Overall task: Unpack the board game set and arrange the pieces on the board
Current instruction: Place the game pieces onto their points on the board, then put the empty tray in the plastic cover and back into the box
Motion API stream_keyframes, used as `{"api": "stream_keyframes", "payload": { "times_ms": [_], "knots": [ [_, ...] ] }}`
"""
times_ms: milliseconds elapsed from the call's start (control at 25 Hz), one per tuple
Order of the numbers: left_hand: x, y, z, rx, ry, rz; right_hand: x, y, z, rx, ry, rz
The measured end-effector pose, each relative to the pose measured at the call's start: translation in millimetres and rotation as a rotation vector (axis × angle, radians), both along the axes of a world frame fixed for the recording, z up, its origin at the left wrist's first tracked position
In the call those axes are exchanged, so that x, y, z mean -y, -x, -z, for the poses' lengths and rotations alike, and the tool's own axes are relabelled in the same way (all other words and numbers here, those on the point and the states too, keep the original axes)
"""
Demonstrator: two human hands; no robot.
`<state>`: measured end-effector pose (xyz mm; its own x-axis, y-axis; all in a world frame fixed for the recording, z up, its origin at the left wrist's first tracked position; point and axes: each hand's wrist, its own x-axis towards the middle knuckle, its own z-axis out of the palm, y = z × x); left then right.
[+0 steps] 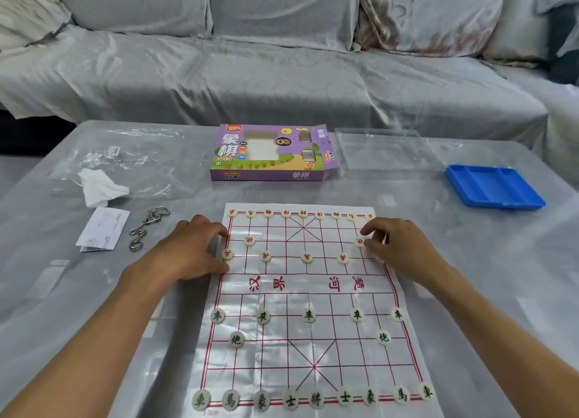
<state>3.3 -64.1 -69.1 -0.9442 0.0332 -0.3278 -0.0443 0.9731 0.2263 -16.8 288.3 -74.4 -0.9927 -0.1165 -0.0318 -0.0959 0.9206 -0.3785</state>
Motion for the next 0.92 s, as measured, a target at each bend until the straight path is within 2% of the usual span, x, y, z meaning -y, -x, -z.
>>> {"api": "stream_keyframes", "payload": {
  "times_ms": [80, 160, 320, 480, 560, 640, 800, 920],
  "knots": [
    [-2.5, -2.5, -2.0, -0.038, 0.023, 0.019, -2.0, -2.3, -1.6, 0.053, -0.051, -0.012],
    [-7.5, -10.3, -5.1, -0.150, -0.010, 0.012, -8.4, -4.8, -7.1, 0.068, -0.066, 0.001],
    [-61.6, -42.9, -2.0, -0.394, -0.284, -0.048, -53.6, -3.4, -14.2, -0.022, 0.044, 0.179],
    [-156.0, -57.4, 10.3, -0.349, -0.380, 0.136, -114.8, 4.9, -2.2, -0.079, 0.098, 0.343],
    [-187.9, -50.0, 10.7, -0.335, -0.397, 0.143, -147.3, 10.2, 5.2, -0.103, 0.122, 0.392],
    [-213.9, -39.7, 9.4, -0.354, -0.387, 0.151, -180.5, 23.3, 10.1, -0.081, 0.050, 0.414],
    [-256.0, -24.4, 3.6, -0.419, -0.413, 0.206, -222.8, 60.9, 11.0, 0.099, -0.132, 0.398],
    [-281.8, -22.1, 3.2, -0.433, -0.416, 0.272, -232.2, 67.3, 18.1, 0.003, -0.216, 0.407]
  ]
}}
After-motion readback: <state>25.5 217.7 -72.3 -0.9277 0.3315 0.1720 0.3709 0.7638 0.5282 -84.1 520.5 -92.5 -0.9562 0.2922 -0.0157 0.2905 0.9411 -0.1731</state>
